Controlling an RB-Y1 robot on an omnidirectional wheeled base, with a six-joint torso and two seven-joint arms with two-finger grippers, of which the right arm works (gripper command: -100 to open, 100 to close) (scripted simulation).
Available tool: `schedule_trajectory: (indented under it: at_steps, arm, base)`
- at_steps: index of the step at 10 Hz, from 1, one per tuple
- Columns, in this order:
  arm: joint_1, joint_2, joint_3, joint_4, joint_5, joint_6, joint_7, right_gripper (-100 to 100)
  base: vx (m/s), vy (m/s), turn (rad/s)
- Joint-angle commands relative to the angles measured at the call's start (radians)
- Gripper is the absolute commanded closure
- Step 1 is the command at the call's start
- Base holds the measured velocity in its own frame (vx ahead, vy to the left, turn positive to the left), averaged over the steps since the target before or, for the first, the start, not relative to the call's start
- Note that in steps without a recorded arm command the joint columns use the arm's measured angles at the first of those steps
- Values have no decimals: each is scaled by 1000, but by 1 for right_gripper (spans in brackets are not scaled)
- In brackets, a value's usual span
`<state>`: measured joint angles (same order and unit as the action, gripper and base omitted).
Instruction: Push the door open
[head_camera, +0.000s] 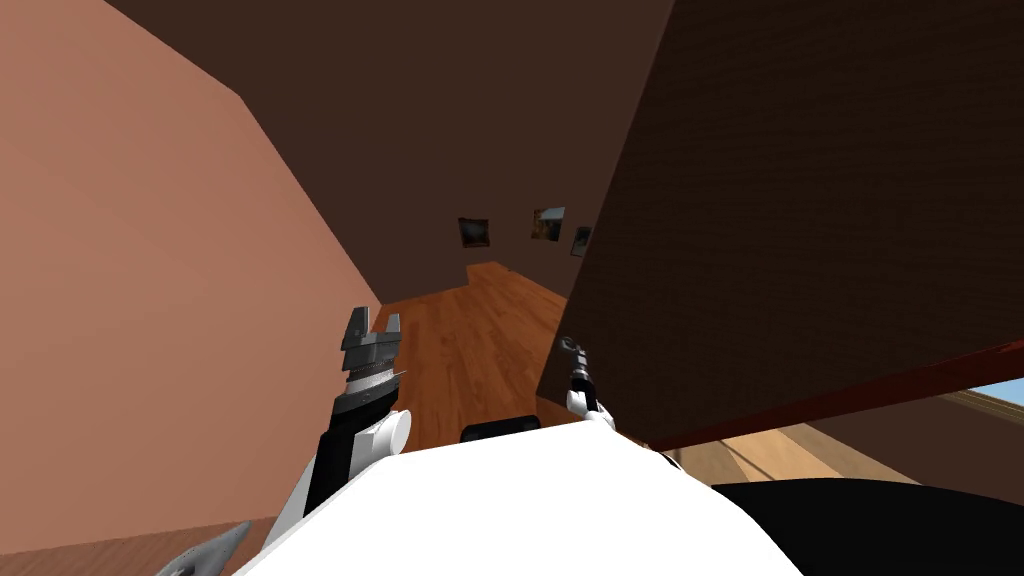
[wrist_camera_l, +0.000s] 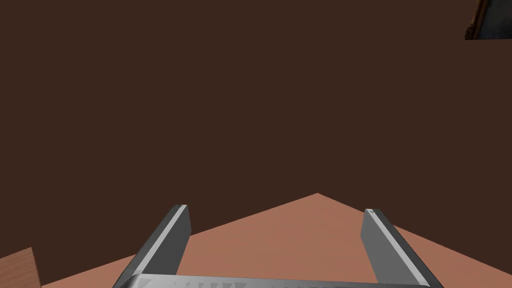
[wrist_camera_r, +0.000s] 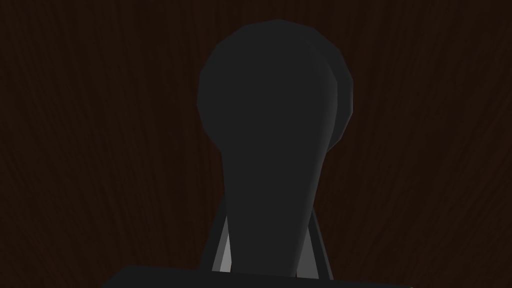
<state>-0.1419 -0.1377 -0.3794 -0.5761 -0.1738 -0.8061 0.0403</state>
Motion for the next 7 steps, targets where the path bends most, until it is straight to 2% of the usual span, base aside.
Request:
schedule_trajectory:
  at_steps: [1, 4, 5, 6, 7]
  arm:
    - [-2, -3, -6, -2, -2, -4, 0, 100]
    - [1, -5, -13, -4, -4, -4, 0, 100]
    - [3, -10, -16, 6, -6, -6, 0, 100]
    - [5, -16, -37, 7, -18, -9, 6, 100]
    - [5, -17, -41, 7, -20, -9, 8, 100]
  base:
    - [159, 25, -84]
    - [167, 49, -83]
    - [65, 17, -48]
    - [152, 20, -56]
    - [192, 19, -56]
